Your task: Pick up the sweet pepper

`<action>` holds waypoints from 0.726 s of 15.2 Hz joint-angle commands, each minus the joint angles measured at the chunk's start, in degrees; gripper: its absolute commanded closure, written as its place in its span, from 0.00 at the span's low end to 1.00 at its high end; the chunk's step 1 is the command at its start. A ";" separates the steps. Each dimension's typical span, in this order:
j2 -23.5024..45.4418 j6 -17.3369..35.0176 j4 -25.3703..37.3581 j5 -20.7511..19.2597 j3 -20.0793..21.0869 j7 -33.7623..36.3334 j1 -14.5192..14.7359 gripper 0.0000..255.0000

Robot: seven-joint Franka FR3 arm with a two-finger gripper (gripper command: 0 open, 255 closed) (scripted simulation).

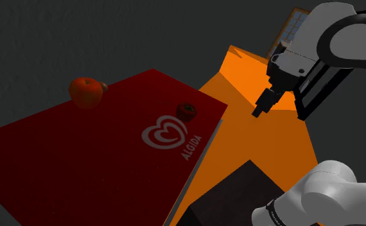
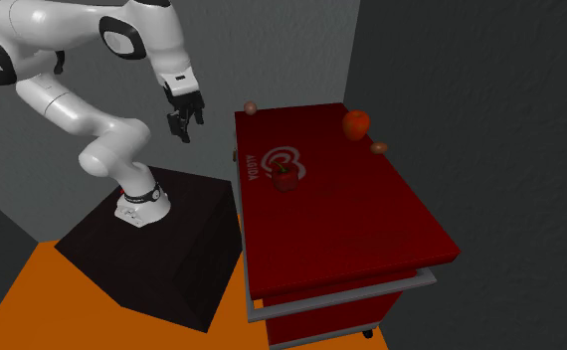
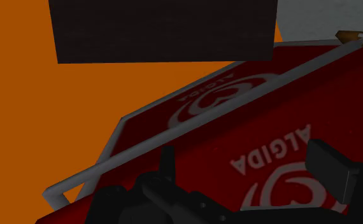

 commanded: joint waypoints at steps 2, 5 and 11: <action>1.45 1.96 -0.09 0.52 0.86 1.24 -0.04 0.00; 6.22 7.72 0.19 1.80 3.39 4.89 -0.28 0.00; 17.30 18.35 3.14 2.78 8.06 12.26 -1.22 0.00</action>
